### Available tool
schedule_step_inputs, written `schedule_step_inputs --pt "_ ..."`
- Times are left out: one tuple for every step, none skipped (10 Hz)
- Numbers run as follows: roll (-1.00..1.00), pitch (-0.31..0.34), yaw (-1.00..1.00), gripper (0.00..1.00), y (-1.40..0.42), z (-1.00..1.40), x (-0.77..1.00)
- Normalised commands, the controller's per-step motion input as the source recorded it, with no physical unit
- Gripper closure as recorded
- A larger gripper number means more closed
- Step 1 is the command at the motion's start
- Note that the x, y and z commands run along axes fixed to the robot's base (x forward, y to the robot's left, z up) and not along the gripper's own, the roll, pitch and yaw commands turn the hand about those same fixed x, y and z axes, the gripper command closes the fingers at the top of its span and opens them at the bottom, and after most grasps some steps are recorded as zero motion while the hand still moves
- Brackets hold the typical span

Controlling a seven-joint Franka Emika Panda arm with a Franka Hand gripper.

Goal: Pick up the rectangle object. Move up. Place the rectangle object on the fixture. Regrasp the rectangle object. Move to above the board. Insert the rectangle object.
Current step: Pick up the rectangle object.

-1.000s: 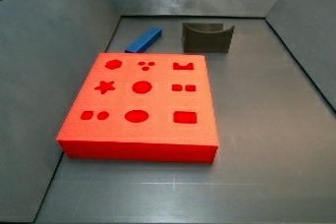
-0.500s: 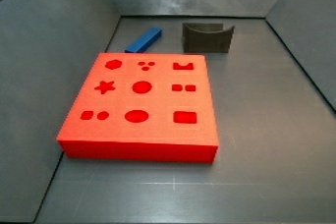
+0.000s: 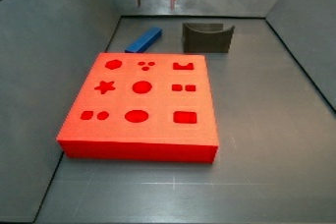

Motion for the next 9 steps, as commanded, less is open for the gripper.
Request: schedule_step_inputs --pt "0.12 -0.270 -0.37 0.00 0.02 -0.56 -0.27" --pt "0.12 -0.244 -0.24 0.00 0.12 -0.62 0.00" --pt "0.11 -0.229 -0.22 0.00 0.15 -0.64 0.00" --pt "0.10 -0.194 -0.20 0.00 0.20 -0.71 0.00" --pt "0.09 -0.157 -0.19 0.00 0.23 -0.78 0.05" --pt "0.09 -0.144 -0.21 0.00 0.21 -0.80 0.07" --pt "0.11 -0.153 -0.20 0.00 0.10 -0.79 0.02" --pt "0.13 -0.179 -0.19 0.00 0.01 -0.76 0.00" --pt "0.14 -0.243 -0.21 0.00 0.00 -0.65 -0.01"
